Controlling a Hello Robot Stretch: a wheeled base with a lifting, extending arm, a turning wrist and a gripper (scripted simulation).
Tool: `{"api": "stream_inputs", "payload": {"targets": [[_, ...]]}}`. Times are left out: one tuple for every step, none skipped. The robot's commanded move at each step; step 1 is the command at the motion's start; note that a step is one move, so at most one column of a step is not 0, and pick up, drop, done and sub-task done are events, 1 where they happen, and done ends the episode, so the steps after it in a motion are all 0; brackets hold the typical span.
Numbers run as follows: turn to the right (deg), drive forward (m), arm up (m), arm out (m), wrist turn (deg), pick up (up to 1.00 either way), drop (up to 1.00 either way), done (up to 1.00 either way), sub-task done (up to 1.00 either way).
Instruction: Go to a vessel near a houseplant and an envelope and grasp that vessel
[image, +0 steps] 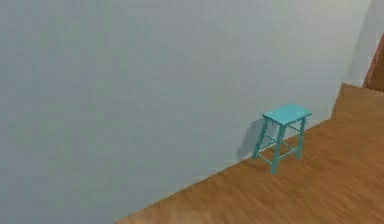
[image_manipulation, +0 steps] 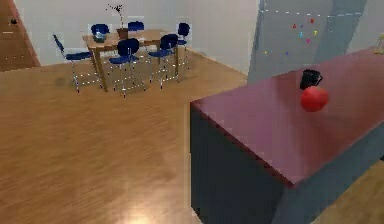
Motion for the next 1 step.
{"api": "stream_inputs", "payload": {"targets": [[45.0, 0.0, 0.0, 0.0, 0.0, 0.0, 0.0, 0.0, 0.0]]}}
